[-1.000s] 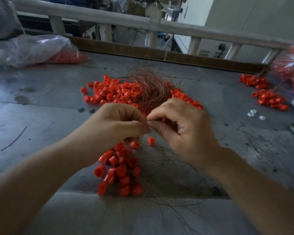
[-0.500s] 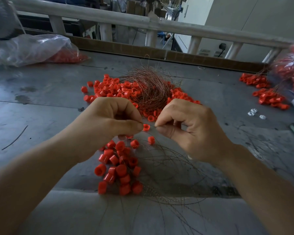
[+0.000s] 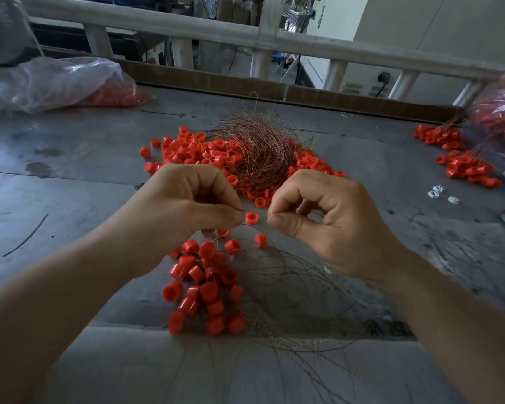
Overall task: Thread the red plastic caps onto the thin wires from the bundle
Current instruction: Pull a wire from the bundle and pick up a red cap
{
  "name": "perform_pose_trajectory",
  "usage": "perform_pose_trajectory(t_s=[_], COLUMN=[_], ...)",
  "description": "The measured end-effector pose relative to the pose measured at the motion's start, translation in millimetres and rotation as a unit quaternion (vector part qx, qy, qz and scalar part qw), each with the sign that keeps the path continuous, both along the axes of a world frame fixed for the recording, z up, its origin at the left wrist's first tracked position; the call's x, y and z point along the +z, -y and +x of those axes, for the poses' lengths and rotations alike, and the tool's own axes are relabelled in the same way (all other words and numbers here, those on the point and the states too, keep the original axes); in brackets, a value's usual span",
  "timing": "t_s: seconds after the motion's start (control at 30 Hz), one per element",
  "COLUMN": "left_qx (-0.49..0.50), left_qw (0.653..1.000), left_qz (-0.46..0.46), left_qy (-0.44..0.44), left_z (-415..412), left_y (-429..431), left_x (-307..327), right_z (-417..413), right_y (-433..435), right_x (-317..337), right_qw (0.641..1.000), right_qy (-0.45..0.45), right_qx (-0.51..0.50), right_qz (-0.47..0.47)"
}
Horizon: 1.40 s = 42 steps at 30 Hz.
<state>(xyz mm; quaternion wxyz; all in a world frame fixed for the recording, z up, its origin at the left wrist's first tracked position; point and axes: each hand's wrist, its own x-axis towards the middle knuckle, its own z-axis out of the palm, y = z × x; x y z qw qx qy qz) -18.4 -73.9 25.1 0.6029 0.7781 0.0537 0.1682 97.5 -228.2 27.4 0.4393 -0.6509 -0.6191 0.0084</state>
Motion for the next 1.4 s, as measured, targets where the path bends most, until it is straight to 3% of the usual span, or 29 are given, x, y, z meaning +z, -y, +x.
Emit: perform_pose_trajectory(t_s=[0.3,0.53,0.7,1.17,1.4], left_qx=[0.028,0.047,0.062,0.041,0.067], left_qw=[0.999,0.997,0.996,0.998,0.994], left_qz=[0.008,-0.007,0.030,0.007,0.079], left_qy=[0.027,0.067,0.060,0.052,0.022], left_z=[-1.7,-1.2,-0.3,0.1,-0.1], left_y=[4.9,6.7,8.3,8.7,7.8], left_x=[-1.0,0.5,1.0,-0.8,-3.2], right_z=[0.7,-1.3,-2.3,-3.6,-5.6], right_y=[1.9,1.8,2.0,1.5,1.0], right_x=[4.6,6.1,6.5,6.5,4.3], right_qw=[0.996,0.995,0.996,0.996,0.997], right_qy=[-0.016,-0.057,-0.054,-0.059,-0.043], right_qx=[-0.083,-0.064,-0.061,-0.055,-0.058], right_qz=[0.038,0.043,0.044,0.040,0.033])
